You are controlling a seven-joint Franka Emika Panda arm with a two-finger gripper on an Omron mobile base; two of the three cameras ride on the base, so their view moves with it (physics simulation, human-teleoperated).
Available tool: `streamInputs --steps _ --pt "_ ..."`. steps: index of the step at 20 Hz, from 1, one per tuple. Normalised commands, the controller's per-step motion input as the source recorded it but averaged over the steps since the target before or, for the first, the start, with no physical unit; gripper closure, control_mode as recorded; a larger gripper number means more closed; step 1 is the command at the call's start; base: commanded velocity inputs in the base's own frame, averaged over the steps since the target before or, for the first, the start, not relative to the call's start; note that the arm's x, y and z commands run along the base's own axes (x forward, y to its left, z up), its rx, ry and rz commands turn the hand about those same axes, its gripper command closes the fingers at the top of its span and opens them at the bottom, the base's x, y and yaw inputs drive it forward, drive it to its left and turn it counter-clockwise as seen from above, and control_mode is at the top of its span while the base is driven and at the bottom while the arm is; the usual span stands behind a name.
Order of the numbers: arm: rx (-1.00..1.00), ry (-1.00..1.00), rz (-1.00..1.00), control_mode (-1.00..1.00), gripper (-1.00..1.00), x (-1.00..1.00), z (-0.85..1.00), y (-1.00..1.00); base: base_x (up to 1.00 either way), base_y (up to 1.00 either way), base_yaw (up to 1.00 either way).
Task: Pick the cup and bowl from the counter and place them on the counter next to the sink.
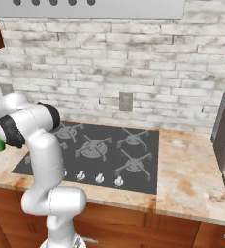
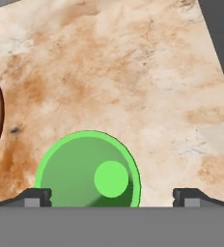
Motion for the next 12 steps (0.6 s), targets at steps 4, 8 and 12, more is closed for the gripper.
streamInputs --steps 4,8,12 --pt "0.00 0.02 -0.01 -1.00 -1.00 0.00 0.00 -0.07 0.00 0.00 0.00" --pt "0.01 0.02 -0.01 -1.00 -1.00 0.00 0.00 -0.27 0.00 0.00 0.00" --pt "0.05 0.04 0.00 -1.00 -1.00 0.00 -0.01 -0.34 0.00 0.00 0.00"
